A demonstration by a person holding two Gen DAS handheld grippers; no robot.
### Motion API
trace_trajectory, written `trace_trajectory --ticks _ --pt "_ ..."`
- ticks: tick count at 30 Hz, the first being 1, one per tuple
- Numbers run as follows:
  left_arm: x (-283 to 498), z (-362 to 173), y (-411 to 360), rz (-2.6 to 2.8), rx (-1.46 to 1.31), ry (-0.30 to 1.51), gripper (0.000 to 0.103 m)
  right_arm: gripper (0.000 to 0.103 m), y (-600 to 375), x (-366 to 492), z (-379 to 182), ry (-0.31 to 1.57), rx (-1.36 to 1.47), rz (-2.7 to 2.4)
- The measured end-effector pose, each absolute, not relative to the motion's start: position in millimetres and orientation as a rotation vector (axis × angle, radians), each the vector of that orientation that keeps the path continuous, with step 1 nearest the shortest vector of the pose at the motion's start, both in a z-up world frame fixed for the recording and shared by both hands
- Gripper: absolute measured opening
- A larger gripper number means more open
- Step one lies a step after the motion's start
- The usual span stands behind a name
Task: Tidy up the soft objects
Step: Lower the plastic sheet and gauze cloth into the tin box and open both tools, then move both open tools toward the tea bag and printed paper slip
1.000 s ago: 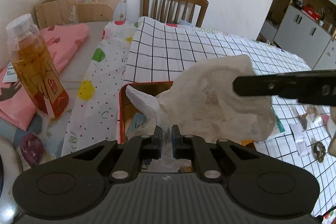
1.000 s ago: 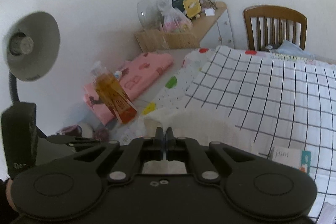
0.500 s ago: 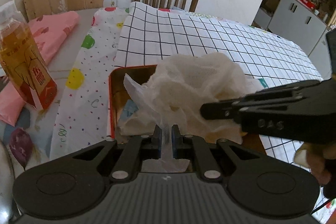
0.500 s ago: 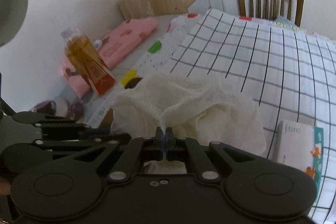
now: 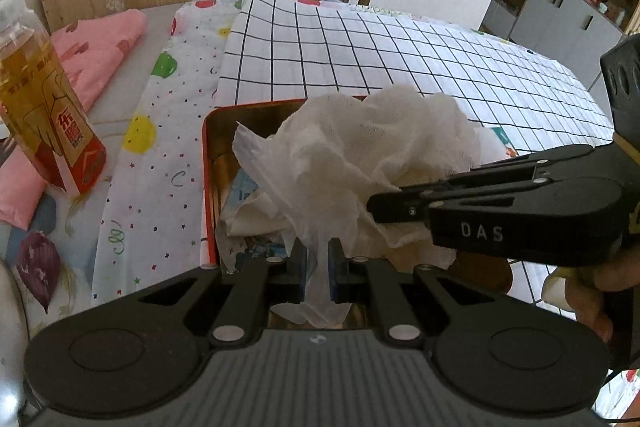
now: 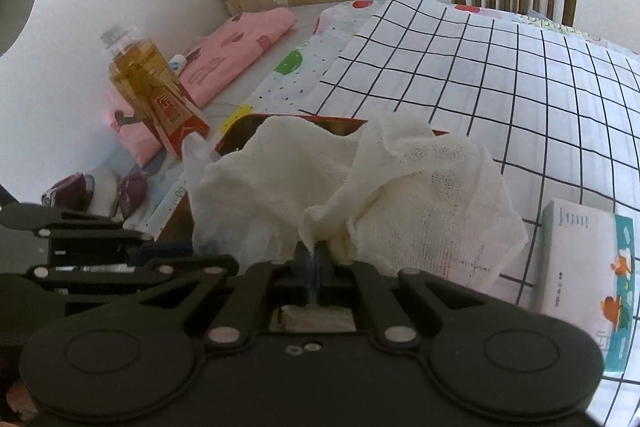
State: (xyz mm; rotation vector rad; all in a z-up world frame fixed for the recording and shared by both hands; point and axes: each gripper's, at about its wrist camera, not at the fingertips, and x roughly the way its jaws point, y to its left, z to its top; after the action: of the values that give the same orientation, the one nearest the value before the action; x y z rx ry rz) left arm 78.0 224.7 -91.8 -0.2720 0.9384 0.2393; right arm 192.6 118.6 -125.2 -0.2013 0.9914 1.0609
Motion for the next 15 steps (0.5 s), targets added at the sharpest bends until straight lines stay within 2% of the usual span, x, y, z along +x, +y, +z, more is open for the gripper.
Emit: trace_trajectory --ticks 4,7,9,12,14,15 --pt "77 -91 222 0.236 -0.259 0.941 0.01 0.003 119 193 -124 0.992 -0.194 1.061" --pt "76 -90 221 0.235 -0.257 0.938 0.012 0.012 119 190 -118 0.975 -0.197 1.078" --pt "75 -89 221 0.237 -0.261 0.934 0.018 0.018 119 185 -113 0.955 -0.213 1.097" --pt "72 -86 221 0.235 -0.269 0.918 0.039 0.026 118 180 -103 0.919 -0.226 1.113" --pt "69 -83 222 0.234 -0.273 0.901 0.062 0.032 115 178 -97 0.904 -0.221 1.126" --pt "67 -80 222 0.236 -0.272 0.89 0.063 0.034 112 177 -93 0.893 -0.221 1.13"
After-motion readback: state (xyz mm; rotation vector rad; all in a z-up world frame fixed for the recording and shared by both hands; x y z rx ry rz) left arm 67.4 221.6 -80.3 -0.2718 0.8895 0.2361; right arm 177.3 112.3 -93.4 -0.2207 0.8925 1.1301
